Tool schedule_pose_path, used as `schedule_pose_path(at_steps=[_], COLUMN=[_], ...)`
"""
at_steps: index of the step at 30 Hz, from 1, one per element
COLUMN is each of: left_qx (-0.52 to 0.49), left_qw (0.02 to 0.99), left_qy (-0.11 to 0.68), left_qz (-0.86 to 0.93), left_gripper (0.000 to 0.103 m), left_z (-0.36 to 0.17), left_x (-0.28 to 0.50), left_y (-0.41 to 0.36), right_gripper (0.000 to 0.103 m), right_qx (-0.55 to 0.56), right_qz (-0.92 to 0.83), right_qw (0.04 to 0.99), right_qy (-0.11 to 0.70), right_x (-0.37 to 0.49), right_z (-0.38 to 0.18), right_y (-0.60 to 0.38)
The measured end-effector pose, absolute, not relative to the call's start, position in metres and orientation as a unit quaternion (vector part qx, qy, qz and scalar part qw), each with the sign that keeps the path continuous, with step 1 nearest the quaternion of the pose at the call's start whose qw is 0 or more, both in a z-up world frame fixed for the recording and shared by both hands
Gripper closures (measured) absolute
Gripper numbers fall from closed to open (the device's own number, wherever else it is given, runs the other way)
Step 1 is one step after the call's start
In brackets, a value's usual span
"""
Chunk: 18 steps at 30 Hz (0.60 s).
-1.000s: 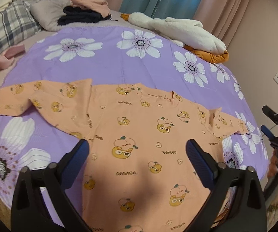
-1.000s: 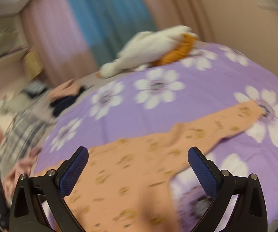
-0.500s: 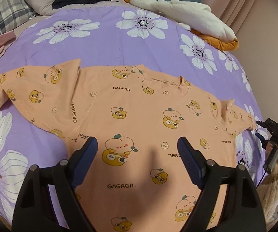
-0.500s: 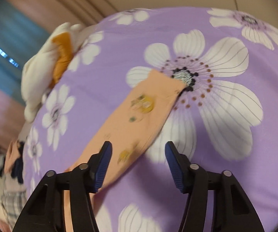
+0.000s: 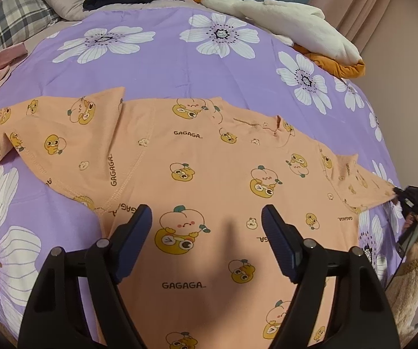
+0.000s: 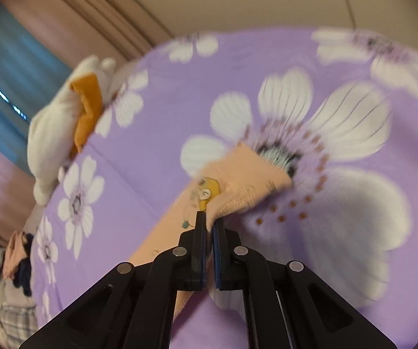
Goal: Fold small clothes
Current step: 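Grasp the peach sleeve cuff with the right gripper and lift it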
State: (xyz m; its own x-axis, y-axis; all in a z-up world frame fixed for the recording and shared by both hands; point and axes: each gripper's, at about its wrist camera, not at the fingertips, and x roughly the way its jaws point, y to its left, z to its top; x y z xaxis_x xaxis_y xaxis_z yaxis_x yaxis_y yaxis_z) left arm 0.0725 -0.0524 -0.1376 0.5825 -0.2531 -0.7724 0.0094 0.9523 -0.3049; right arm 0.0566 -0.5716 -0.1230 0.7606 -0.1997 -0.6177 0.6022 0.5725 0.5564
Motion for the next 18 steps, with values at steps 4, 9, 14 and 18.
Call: schedule_pose_path(at_steps=[4, 9, 14, 18], left_qx=[-0.136, -0.156, -0.176, -0.186], left_qw=[0.880, 0.879, 0.876, 0.877], left_qy=[0.449, 0.445, 0.446, 0.441], left_qz=[-0.077, -0.069, -0.058, -0.053], left_gripper=[0.026, 0.026, 0.026, 0.026], left_z=[-0.135, -0.132, -0.131, -0.131], left_x=[0.069, 0.065, 0.059, 0.051], left_y=[-0.050, -0.032, -0.013, -0.001], right_gripper=[0.098, 0.098, 0.098, 0.098], right_qx=[0.386, 0.348, 0.275, 0.239], right_qz=[-0.259, -0.264, -0.228, -0.163], right_qw=[0.847, 0.867, 0.908, 0.936], right_qy=[0.256, 0.241, 0.219, 0.200], right_x=[0.050, 0.051, 0.069, 0.083], right_z=[-0.124, -0.100, -0.042, -0.002], right_y=[-0.578, -0.566, -0.521, -0.473])
